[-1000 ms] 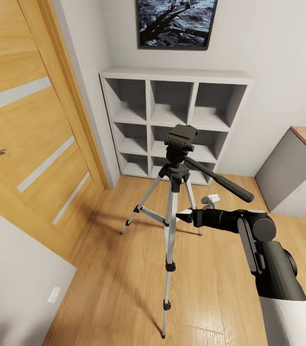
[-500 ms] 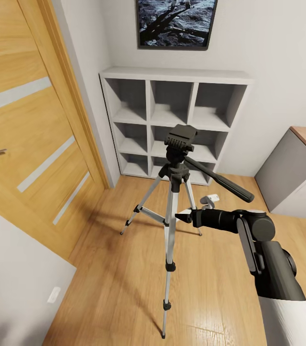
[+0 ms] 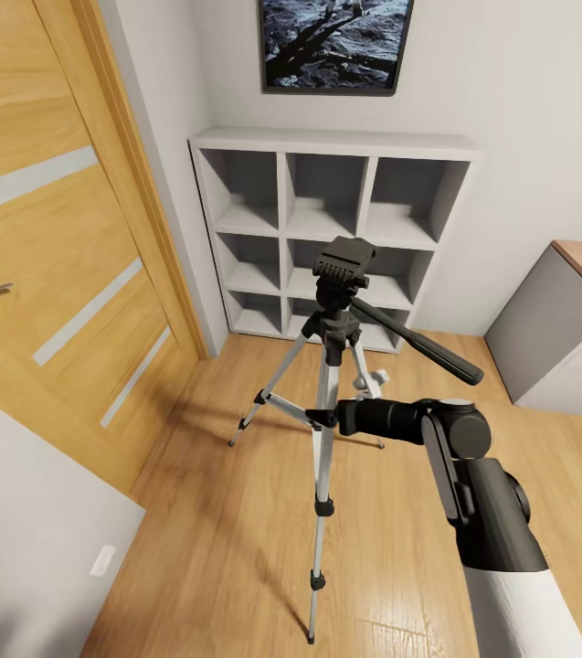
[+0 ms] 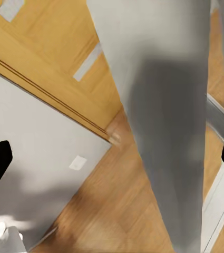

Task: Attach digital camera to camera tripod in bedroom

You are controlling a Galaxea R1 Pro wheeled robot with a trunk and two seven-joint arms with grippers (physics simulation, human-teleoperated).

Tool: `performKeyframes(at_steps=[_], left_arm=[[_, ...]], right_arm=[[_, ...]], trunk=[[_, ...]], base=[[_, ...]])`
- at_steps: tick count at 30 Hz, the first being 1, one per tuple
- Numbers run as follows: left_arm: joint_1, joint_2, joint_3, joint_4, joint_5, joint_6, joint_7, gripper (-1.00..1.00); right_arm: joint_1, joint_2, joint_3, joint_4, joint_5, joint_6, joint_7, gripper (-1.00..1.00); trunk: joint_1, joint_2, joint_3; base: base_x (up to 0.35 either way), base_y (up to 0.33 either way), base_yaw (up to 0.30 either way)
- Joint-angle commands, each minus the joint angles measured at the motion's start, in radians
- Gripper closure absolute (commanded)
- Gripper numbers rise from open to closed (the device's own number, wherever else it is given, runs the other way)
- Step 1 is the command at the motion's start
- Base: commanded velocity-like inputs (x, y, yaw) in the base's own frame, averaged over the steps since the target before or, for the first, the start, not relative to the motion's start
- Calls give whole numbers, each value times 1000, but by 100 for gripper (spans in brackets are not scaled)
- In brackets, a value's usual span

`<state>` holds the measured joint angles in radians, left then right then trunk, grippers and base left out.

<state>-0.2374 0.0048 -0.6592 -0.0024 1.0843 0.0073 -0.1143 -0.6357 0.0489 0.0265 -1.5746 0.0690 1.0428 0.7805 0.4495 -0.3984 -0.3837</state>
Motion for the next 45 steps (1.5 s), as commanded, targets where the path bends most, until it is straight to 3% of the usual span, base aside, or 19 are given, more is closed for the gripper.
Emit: performKeyframes(at_steps=[1, 7, 9, 16, 26, 45], left_arm=[[0, 0, -8, 0, 8, 0, -5, 100], [0, 0, -8, 0, 8, 0, -5, 100], [-1, 0, -8, 0, 8, 0, -5, 100], [-1, 0, -8, 1, 8, 0, -5, 100], [0, 1, -8, 0, 8, 0, -5, 100], [0, 0, -8, 0, 8, 0, -5, 100]], right_arm=[[-1, 3, 0, -1, 8, 4, 4, -100], [-1, 10, 1, -1, 9, 4, -26, -100], [-1, 12, 1, -1, 9, 4, -82, -100], [-1, 19, 4, -1, 8, 4, -167, -100], [-1, 58, 6, -1, 8, -17, -199, -100], [-1, 75, 6, 1, 8, -116, -284, -100]], trunk=[[0, -2, -1], [0, -2, -1], [0, -2, -1], [0, -2, -1], [0, -2, -1], [0, -2, -1]], base=[[0, 0, 0], [0, 0, 0], [0, 0, 0], [0, 0, 0], [0, 0, 0], [0, 0, 0]])
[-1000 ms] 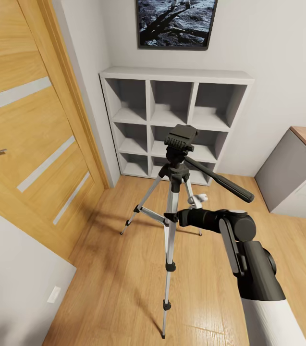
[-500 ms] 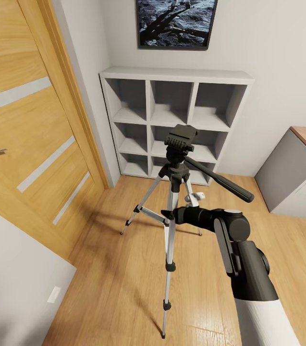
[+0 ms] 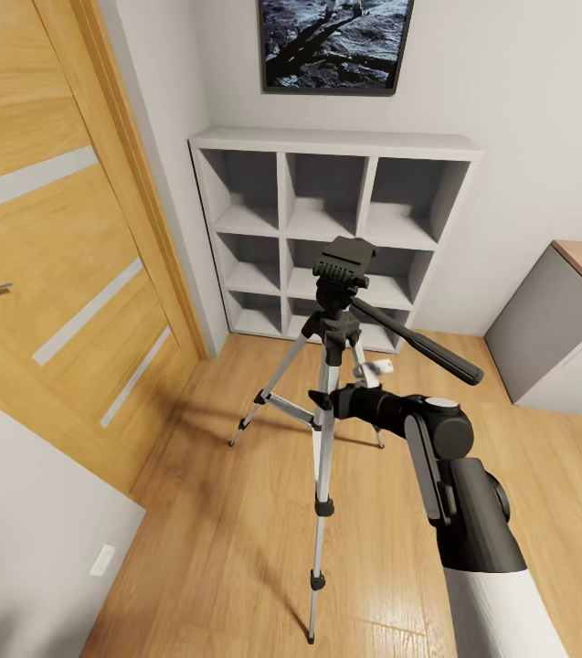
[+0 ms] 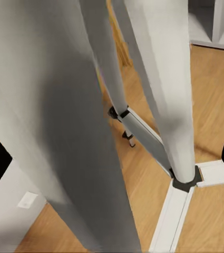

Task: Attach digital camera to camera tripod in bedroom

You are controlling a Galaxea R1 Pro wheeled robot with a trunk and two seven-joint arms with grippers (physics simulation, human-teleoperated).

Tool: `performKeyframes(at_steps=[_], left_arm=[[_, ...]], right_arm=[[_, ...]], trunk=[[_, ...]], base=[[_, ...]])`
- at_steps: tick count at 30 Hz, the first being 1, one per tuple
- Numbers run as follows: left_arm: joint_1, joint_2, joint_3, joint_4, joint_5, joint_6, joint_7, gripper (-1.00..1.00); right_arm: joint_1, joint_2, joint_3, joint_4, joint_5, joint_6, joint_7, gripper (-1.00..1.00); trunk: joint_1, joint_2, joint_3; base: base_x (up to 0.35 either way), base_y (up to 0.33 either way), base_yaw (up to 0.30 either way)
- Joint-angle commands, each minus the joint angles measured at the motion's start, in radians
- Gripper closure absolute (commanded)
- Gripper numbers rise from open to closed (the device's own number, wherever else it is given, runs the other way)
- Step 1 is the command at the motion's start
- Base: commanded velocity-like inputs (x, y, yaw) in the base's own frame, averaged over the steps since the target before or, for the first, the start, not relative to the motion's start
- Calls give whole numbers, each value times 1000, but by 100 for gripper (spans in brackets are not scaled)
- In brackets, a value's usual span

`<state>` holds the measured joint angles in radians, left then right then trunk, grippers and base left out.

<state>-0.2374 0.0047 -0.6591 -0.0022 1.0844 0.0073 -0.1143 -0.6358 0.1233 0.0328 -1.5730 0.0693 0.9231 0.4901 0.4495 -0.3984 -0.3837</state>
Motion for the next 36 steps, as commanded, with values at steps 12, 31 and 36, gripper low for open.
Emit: performKeyframes(at_steps=[12, 31, 36], left_arm=[[0, 0, -8, 0, 8, 0, -5, 100], [0, 1, -8, -1, 9, -4, -4, 100], [1, 1, -8, -1, 9, -3, -4, 100]], right_arm=[[0, 8, 28, 1, 4, -88, -49, -100], [-1, 34, 23, 27, 10, -143, -69, -100], [-1, 35, 39, 55, 19, -115, -59, -100]], trunk=[[0, -2, -2], [0, -2, -1], [0, -2, -1]], base=[[0, 0, 0], [0, 0, 0], [0, 0, 0]])
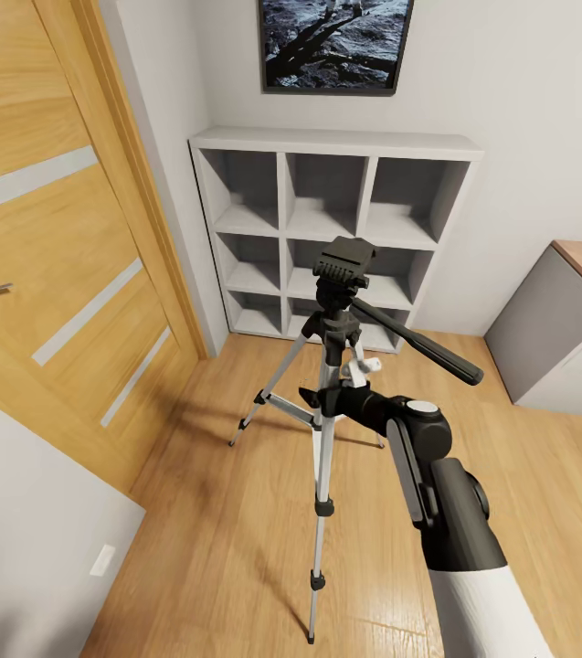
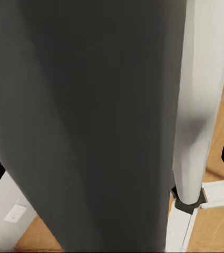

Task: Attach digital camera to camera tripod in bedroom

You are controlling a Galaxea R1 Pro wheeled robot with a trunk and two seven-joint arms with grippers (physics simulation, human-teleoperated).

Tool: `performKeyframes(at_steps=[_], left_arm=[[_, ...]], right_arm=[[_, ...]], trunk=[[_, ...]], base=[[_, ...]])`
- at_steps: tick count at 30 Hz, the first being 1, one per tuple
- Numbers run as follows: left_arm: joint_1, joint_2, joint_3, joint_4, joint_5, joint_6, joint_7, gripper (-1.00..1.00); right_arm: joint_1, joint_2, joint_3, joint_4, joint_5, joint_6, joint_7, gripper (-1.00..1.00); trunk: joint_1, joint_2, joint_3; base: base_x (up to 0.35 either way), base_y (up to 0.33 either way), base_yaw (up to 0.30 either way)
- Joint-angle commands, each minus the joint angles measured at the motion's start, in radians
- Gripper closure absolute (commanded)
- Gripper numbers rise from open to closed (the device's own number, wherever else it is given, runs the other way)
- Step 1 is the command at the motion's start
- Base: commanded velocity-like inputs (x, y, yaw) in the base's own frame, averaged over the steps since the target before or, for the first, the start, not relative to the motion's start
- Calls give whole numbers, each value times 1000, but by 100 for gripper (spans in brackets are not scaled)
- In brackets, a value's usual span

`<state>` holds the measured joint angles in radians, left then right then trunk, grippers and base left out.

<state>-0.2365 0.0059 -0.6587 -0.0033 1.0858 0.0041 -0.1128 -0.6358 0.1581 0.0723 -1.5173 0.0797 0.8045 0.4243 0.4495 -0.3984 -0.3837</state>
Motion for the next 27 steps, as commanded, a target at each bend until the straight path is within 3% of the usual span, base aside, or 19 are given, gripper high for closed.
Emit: performKeyframes(at_steps=[1, 19, 24, 27], left_arm=[[0, 0, -8, 0, 8, 0, -5, 100], [0, 0, -9, 0, 8, 0, -5, 100], [0, 0, -9, 1, 8, 1, -4, 100], [0, -1, -9, 0, 8, 2, -3, 100]], right_arm=[[-1, 0, 1, 5, 10, 6, 7, -100], [-1, -2, 9, 87, 9, -83, -55, -100], [-2, -30, -6, 59, 17, -111, -66, -100], [-2, -20, 7, 54, 17, -123, -70, -100]], trunk=[[0, -2, -2], [0, -2, -2], [0, -2, -1], [0, -2, -1]], base=[[0, 0, 0], [0, 0, 0], [0, 0, 0], [0, 0, 0]])
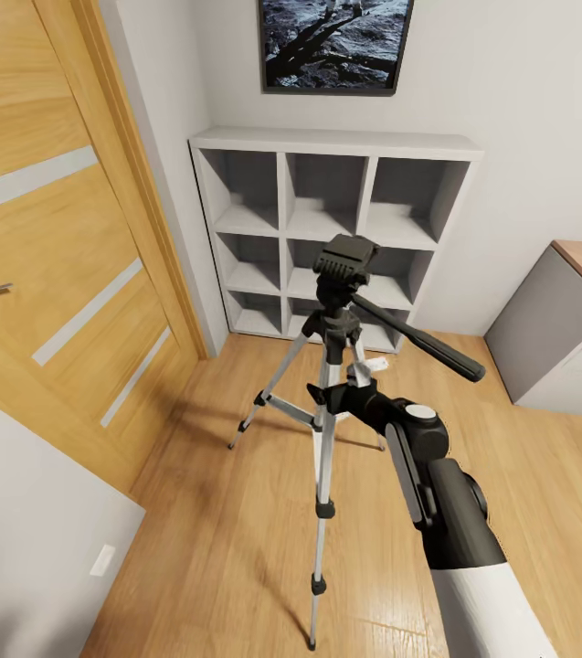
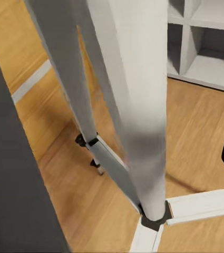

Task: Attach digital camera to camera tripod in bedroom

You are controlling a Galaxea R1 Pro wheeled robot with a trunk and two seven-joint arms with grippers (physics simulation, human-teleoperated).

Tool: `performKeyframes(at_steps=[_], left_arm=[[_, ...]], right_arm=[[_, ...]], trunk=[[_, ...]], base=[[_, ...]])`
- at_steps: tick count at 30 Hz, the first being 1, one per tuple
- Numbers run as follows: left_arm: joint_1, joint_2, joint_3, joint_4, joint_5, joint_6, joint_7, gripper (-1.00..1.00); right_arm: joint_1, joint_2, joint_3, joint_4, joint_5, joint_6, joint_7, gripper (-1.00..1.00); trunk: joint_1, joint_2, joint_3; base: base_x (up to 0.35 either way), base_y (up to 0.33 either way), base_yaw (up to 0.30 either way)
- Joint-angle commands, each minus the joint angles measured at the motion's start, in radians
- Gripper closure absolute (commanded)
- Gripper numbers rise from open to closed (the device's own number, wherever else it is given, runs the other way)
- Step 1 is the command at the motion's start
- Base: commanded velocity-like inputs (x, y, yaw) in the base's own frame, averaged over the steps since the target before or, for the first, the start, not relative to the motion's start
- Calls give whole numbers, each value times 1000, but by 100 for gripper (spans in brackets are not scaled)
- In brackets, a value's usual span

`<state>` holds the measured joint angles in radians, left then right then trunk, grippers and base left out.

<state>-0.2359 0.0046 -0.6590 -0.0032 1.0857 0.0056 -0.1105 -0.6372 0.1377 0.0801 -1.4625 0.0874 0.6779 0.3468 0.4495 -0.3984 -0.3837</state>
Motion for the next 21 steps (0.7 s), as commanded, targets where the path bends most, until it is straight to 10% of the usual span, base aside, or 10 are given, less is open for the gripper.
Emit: performKeyframes(at_steps=[1, 21], left_arm=[[0, 1, -8, 0, 8, 0, -5, 100], [0, 1, -8, 0, 8, 1, -5, 100]], right_arm=[[-1, 6, 5, 5, 10, 7, 4, -100], [0, 17, 17, 37, 9, -98, -18, -100]], trunk=[[0, -2, -2], [0, -2, -2]], base=[[0, 0, 0], [0, 0, 0]])
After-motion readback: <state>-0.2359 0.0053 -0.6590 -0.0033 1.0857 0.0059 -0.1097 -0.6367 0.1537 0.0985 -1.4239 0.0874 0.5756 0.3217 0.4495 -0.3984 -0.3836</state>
